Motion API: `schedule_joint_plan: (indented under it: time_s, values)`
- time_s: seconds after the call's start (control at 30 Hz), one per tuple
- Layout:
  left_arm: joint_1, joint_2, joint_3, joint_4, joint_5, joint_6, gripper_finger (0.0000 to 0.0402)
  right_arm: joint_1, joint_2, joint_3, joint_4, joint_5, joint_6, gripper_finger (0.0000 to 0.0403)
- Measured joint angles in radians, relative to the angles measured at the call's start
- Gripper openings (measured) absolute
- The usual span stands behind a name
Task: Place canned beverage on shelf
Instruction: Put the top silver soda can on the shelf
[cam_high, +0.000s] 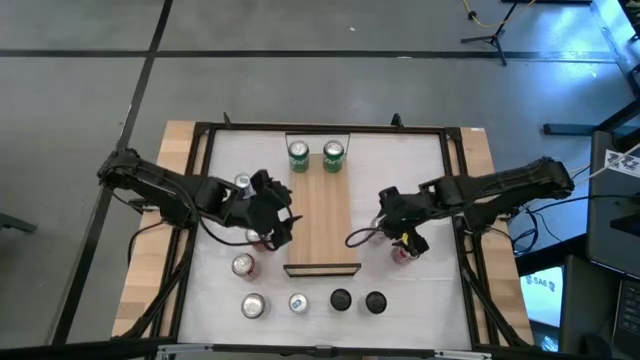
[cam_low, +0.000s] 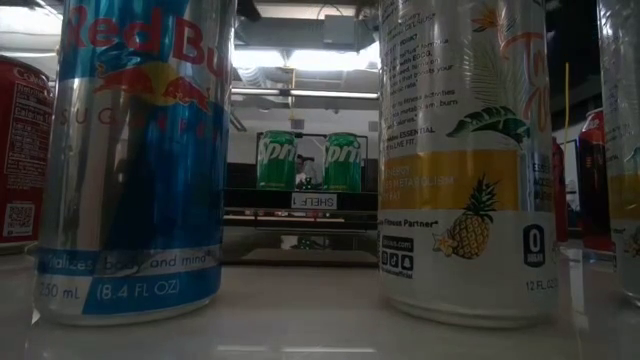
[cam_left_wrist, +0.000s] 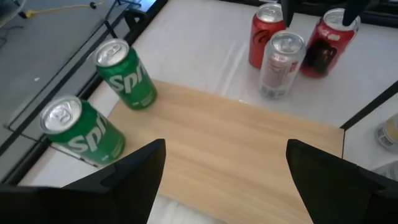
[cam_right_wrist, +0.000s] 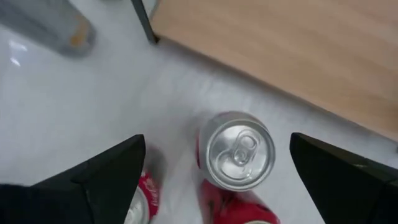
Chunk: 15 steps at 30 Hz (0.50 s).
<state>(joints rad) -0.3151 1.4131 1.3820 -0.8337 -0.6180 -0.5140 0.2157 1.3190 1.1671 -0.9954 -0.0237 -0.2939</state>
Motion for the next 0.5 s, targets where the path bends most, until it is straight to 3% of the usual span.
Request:
schedule_joint_plan:
  time_s: [0.5]
  values:
    - [-0.001, 0.000, -0.018, 0.013, -0.003, -0.033, 0.0322, -0.001, 0.121, 0.000, -0.017, 0.092, -0.166, 0.0395]
